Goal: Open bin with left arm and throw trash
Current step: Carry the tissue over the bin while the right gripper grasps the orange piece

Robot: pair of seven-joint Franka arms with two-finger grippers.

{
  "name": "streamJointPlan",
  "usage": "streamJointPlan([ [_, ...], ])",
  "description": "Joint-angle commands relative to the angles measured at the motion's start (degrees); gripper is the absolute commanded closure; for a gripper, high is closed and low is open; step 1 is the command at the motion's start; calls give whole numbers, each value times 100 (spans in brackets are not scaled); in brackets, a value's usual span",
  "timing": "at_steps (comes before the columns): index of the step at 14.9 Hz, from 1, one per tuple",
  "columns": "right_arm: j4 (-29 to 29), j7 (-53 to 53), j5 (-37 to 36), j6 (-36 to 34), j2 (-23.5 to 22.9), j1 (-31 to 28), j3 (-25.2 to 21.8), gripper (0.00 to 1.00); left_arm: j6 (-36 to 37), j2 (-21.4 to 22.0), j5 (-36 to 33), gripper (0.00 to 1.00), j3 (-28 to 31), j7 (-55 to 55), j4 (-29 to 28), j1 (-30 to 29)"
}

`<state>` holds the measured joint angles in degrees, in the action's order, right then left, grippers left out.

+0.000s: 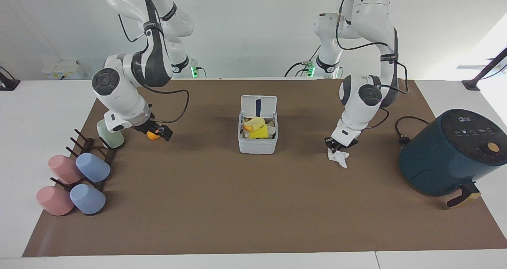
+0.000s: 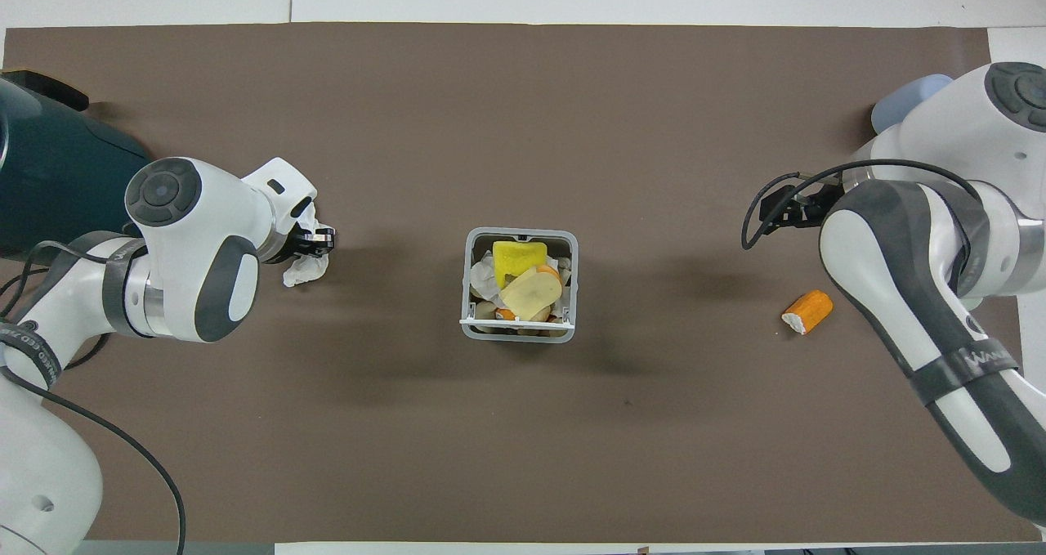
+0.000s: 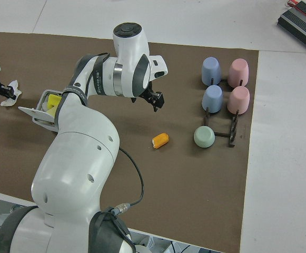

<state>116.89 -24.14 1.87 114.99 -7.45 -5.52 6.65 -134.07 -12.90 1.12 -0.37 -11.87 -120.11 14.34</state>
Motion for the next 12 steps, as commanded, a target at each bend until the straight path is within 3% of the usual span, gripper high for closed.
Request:
streamJointPlan([
  [1,1036,-248,-82,699,499,-299,74,0,747,331,-60,100,20,-245,442,252],
  [3,1195,-406,-90,701,578,-318,65,0,1310,323,-7,100,20,-717,1092,507],
  [5,1450,-407,-90,805,657,-414,65,0,1401,253,237,100,20,-1393,1498,866],
  [7,1687,-381,-90,1120,710,-468,65,0,1148,217,598,100,20,-1966,1561,1280],
  [8,1853,-337,-90,1575,640,-459,74,2,606,235,626,100,20,-2647,1431,1830],
  [12,1899,-267,-90,1764,499,-459,74,16,75,200,635,100,20,-3267,1324,2423],
])
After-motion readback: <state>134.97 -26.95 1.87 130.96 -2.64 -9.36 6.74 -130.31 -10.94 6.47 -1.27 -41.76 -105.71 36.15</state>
